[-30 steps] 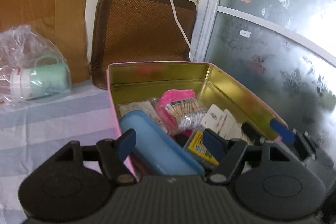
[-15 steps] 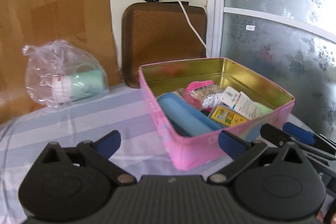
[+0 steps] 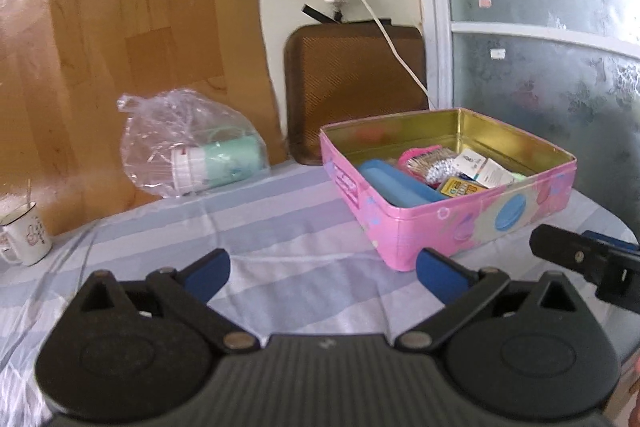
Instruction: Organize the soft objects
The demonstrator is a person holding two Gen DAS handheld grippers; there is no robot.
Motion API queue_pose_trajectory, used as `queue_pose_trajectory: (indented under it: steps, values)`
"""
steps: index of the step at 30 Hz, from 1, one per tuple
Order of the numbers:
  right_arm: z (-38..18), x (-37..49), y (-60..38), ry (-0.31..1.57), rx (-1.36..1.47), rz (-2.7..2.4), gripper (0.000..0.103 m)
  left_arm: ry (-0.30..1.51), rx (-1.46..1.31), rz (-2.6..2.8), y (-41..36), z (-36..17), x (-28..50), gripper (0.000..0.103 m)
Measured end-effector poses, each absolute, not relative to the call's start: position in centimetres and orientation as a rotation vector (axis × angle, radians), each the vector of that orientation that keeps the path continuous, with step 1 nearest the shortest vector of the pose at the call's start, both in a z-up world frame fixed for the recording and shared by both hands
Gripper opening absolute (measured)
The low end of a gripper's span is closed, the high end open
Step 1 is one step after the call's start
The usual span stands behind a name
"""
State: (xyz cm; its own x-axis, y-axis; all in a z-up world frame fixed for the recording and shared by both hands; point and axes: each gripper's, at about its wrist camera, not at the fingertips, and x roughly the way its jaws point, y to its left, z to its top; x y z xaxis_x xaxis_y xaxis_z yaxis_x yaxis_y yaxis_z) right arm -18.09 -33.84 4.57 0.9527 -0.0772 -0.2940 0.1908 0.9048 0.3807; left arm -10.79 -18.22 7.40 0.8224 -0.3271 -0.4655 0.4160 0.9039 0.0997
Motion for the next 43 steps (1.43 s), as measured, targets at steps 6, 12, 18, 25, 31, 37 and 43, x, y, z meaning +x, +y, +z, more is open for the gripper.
queue_pose_trajectory:
  steps: [6, 12, 18, 25, 31, 37, 43]
  values:
    - [4.8, -18.9, -32.3, 0.284, 0.404, -0.130, 0.079, 0.435, 0.171, -0.374, -16.5, 7.3, -11.9, 0.103]
    - [4.8, -19.2, -31.6, 0.284, 0.393, -0.111, 0.079, 0.444, 0.170, -0.360, -15.7, 6.9, -12.5, 0.103]
    - [4.5, -19.2, -31.1, 0.293, 0.390, -0.100, 0.079, 0.463, 0.182, -0.346, -15.4, 6.1, -12.9, 0.103]
    - [4.1, -19.2, -30.4, 0.304, 0.378, -0.087, 0.079, 0.509, 0.168, -0.334, -14.9, 5.2, -12.8, 0.103]
    - [3.8, -18.9, -30.0, 0.321, 0.370, -0.081, 0.079, 0.561, 0.120, -0.341, -13.9, 4.6, -11.9, 0.103]
    - [3.6, -18.8, -29.3, 0.321, 0.338, -0.086, 0.080, 0.557, 0.101, -0.352, -13.7, 4.0, -11.6, 0.103]
    - [3.5, -18.7, -28.1, 0.311, 0.282, -0.092, 0.089, 0.558, 0.101, -0.367, -13.7, 3.6, -11.4, 0.103]
